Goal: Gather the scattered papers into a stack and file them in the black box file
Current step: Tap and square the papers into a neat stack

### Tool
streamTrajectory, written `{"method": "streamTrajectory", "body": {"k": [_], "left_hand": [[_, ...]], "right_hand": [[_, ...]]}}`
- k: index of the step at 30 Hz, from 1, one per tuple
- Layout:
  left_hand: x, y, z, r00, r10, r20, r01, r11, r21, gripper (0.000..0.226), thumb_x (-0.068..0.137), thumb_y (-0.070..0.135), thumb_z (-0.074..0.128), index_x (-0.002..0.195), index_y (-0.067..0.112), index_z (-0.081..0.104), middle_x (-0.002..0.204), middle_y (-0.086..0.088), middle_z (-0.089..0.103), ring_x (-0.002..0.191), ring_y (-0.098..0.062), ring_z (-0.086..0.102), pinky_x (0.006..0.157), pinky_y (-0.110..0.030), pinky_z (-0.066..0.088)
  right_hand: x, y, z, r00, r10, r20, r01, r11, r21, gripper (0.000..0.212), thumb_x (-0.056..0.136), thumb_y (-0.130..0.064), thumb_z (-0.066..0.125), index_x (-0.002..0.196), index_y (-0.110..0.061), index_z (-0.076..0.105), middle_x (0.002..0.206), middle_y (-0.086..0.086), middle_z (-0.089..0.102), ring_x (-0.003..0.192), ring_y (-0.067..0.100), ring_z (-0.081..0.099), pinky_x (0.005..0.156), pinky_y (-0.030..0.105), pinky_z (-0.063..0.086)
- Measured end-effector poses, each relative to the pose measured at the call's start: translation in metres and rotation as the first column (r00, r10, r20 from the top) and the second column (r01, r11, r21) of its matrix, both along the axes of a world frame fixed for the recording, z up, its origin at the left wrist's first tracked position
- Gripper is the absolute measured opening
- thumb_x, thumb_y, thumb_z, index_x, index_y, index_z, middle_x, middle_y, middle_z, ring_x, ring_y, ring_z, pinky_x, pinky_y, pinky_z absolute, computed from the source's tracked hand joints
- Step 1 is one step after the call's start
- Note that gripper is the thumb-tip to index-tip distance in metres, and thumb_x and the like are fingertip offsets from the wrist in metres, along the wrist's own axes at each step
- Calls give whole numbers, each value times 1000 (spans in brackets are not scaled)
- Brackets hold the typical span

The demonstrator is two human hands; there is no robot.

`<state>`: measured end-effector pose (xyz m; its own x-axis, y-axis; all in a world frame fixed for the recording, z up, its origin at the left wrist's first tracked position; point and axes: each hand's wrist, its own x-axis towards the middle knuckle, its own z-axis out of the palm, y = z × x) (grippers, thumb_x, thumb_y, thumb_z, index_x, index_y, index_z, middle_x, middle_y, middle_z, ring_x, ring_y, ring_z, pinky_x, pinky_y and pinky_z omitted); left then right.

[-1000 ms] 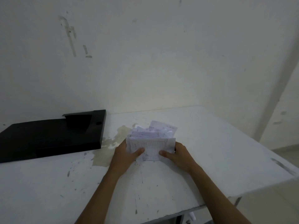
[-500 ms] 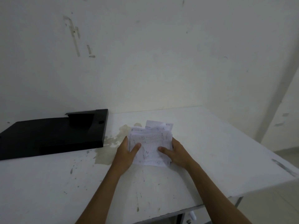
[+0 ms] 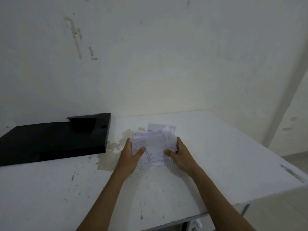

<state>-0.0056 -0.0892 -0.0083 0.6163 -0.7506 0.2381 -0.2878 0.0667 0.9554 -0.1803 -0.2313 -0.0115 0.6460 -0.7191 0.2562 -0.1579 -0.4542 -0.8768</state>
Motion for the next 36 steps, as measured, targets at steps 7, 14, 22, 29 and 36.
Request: {"method": "streamTrajectory", "body": {"k": [7, 14, 22, 29, 36], "left_hand": [[-2, -7, 26, 995, 80, 59, -74, 993, -93, 32, 93, 20, 66, 118, 20, 47, 109, 8, 62, 102, -9, 64, 73, -18, 57], [-6, 4, -2, 999, 46, 4, -46, 998, -43, 43, 91, 23, 69, 128, 24, 47, 123, 6, 62, 114, -15, 62, 91, -32, 57], [-6, 8, -2, 996, 93, -6, -94, 995, -24, 65, 89, 50, 63, 142, 21, 39, 143, -1, 52, 131, -20, 51, 109, -43, 45], [4, 9, 8, 997, 77, 7, -76, 994, -85, 61, 93, 26, 65, 146, 17, 35, 142, -1, 52, 127, -17, 53, 93, -17, 52], [11, 9, -1, 996, 63, 57, -62, 998, -14, 45, 87, 21, 73, 124, 20, 48, 115, 1, 62, 109, -20, 63, 70, -14, 56]], "right_hand": [[6, 3, 23, 990, -44, 136, 52, 997, -60, 29, 95, -17, 68, 116, -9, 49, 107, -2, 59, 91, -1, 61, 78, 26, 56], [0, 6, 0, 1000, 2, -11, -2, 1000, 25, 54, 94, -33, 68, 138, -20, 41, 129, -8, 55, 118, 13, 56, 77, 10, 52], [10, 8, -5, 922, -131, -364, 74, 983, -166, 43, 98, -34, 59, 132, -13, 41, 132, 9, 60, 121, 31, 58, 109, 41, 40], [14, 5, 2, 988, -90, -126, 51, 957, -286, 60, 94, -28, 66, 143, -18, 33, 137, 1, 54, 125, 27, 56, 106, 50, 46], [17, 5, 3, 1000, 11, 27, -9, 997, -78, 80, 87, -26, 78, 151, -21, 30, 135, 0, 54, 120, 17, 56, 100, 32, 50]]}}
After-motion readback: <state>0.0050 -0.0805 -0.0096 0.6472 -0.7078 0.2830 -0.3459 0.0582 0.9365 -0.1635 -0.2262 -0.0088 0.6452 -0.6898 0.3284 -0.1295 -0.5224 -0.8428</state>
